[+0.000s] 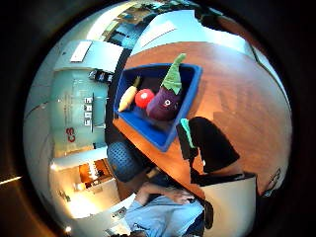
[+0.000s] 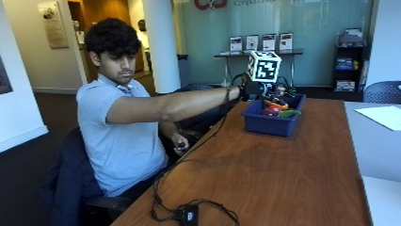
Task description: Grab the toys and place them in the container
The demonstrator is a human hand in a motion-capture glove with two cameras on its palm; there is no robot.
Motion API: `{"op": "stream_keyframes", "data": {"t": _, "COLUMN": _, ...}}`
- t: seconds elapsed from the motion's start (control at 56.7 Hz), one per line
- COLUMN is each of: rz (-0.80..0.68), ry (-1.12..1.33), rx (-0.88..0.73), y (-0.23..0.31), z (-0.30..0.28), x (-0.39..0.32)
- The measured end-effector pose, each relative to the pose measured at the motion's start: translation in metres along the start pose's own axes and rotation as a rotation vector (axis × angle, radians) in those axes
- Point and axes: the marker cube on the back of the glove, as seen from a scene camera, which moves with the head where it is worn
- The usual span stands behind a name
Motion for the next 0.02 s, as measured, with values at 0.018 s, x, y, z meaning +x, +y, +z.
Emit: {"op": "stream_keyframes", "data": {"t": 0.018, "rz": -0.002, "ry": 0.000, "rx": 0.001, "y": 0.0008, "z": 0.0002, "x": 0.0019}}
